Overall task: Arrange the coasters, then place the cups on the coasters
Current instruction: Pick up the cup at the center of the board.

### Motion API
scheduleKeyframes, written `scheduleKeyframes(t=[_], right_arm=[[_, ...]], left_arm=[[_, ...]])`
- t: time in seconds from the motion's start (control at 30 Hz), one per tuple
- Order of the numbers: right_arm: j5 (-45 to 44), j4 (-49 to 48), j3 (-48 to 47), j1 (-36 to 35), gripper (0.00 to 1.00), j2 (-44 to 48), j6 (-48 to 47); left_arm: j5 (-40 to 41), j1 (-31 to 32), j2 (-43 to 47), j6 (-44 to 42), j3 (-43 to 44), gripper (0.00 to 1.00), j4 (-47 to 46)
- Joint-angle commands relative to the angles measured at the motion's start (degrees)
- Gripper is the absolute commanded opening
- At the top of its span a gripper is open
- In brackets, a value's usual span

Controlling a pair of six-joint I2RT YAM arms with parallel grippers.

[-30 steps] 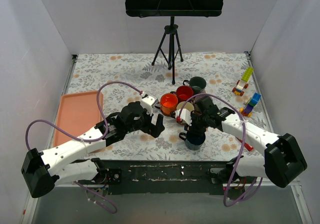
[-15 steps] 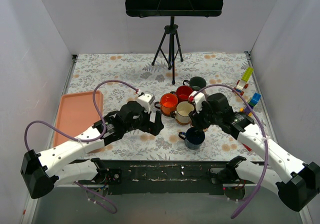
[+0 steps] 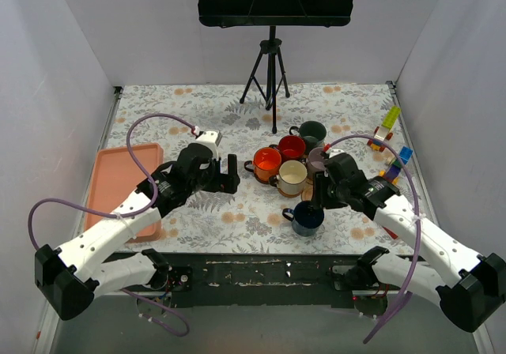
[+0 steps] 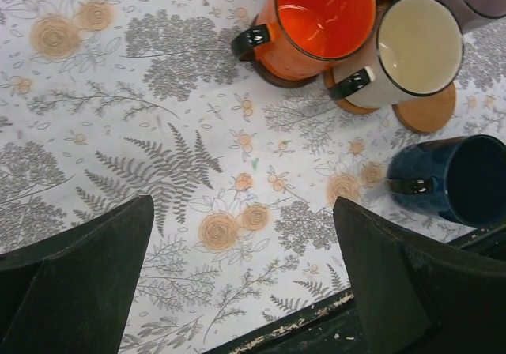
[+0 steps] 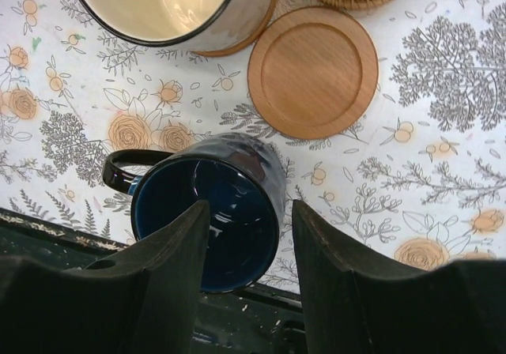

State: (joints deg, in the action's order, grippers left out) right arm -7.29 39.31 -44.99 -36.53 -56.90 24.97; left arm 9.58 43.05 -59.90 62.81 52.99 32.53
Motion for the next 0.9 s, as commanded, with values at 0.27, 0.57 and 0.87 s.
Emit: scheduleKeyframes(t=[0.27, 0.57, 0.87], right_arm=[[-7.55, 6.91, 3.59, -7.93, 0.48, -0.49, 17.29], [-8.44, 5.17, 7.72, -9.78, 0.39, 0.40, 20.56], [-13.00, 10.69, 0.36, -10.14, 0.01, -1.45, 18.28]], left_arm=[[-1.42, -2.62, 2.06, -1.20, 1.06, 0.98, 1.83], [-0.89, -2.79, 4.35, 0.56, 0.01, 0.98, 2.62], [-0.09, -2.88, 4.09, 0.56, -0.26, 0.98, 2.54]])
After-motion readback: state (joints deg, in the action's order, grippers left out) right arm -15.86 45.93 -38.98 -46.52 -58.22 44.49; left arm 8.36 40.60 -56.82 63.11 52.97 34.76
